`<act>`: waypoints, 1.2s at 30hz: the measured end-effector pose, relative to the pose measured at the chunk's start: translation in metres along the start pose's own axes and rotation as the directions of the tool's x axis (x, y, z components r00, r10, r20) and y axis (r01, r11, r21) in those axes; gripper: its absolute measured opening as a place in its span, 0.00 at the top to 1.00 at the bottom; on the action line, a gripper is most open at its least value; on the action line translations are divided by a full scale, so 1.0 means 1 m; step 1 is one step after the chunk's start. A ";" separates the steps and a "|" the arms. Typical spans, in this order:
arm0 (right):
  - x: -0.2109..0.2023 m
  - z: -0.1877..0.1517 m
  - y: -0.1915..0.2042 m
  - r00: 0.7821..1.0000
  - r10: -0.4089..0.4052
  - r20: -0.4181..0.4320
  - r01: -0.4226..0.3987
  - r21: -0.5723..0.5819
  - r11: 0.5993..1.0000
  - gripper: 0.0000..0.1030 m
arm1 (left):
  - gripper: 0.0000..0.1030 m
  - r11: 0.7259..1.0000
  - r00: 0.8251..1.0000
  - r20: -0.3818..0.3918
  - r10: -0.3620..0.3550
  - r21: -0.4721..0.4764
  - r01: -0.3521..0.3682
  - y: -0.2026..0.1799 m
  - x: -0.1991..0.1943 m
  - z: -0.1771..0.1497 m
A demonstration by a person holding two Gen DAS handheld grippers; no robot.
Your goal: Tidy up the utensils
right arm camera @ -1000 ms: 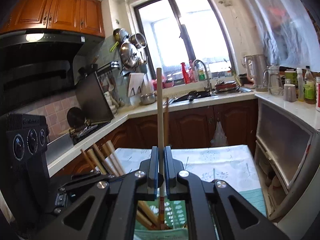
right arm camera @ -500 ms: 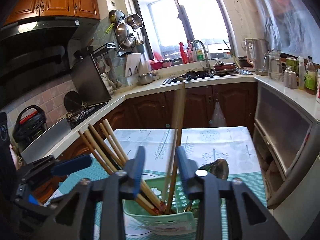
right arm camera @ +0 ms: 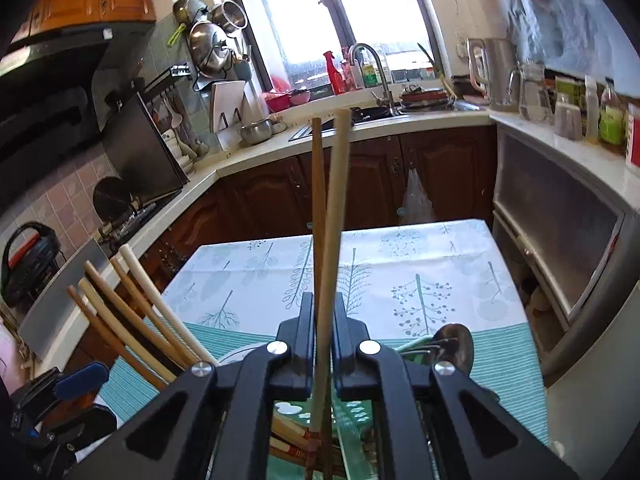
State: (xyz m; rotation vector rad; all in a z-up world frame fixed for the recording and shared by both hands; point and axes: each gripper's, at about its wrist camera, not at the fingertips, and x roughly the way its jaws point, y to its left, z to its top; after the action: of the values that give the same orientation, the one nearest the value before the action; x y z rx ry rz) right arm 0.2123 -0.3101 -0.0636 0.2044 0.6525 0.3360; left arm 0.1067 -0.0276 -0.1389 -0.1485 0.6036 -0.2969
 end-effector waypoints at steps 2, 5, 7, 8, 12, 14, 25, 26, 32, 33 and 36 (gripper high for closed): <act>-0.007 -0.001 0.010 1.000 -0.015 0.021 0.017 -0.055 0.998 0.94 | 0.48 1.000 1.000 -0.006 0.003 -0.018 -0.003 0.005 0.002 0.001; -0.020 -0.001 0.029 0.997 -0.041 0.058 0.051 -0.169 0.984 0.94 | 0.48 0.999 1.000 -0.010 0.001 -0.036 -0.001 0.009 0.002 0.000; -0.027 -0.001 0.043 0.995 -0.063 0.083 0.082 -0.250 0.965 0.94 | 0.48 0.999 1.000 -0.006 -0.002 -0.038 0.001 0.011 0.000 -0.002; -0.030 -0.002 0.050 0.994 -0.068 0.089 0.091 -0.286 0.954 0.94 | 0.48 0.999 1.000 -0.004 -0.002 -0.039 0.002 0.012 -0.001 -0.002; -0.035 -0.004 0.067 0.993 -0.078 0.094 0.106 -0.347 0.932 0.94 | 0.48 0.999 1.000 -0.004 -0.005 -0.040 0.005 0.010 -0.006 0.001; -0.039 -0.002 0.072 0.996 -0.054 0.077 0.077 -0.340 0.937 0.94 | 0.48 0.999 1.000 -0.004 0.000 -0.041 0.000 0.010 -0.010 0.002; -0.091 0.004 0.098 0.991 -0.010 0.130 0.049 -0.301 0.952 0.65 | 0.48 0.995 0.993 -0.055 0.100 -0.023 -0.102 0.005 -0.048 0.011; -0.096 0.004 0.101 0.991 -0.008 0.131 0.047 -0.297 0.954 0.65 | 0.48 0.993 0.992 -0.058 0.115 -0.019 -0.117 0.005 -0.054 0.011; -0.121 -0.012 0.118 0.996 0.035 0.081 -0.013 -0.253 0.967 0.65 | 0.29 0.986 0.984 -0.086 0.158 -0.036 -0.162 0.005 -0.091 0.011; -0.125 -0.017 0.121 0.997 0.036 0.072 -0.017 -0.245 0.969 0.65 | 0.24 0.984 0.981 -0.091 0.169 -0.039 -0.173 0.004 -0.097 0.009; -0.134 -0.029 0.127 0.998 0.038 0.042 -0.028 -0.219 0.975 0.65 | 0.19 0.973 0.971 -0.095 0.219 -0.045 -0.224 0.001 -0.115 0.004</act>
State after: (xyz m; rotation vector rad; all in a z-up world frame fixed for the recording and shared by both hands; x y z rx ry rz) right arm 0.0643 -0.2389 0.0252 0.0123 0.5624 0.4315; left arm 0.0196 0.0099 -0.0741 -0.1199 0.7114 -0.0702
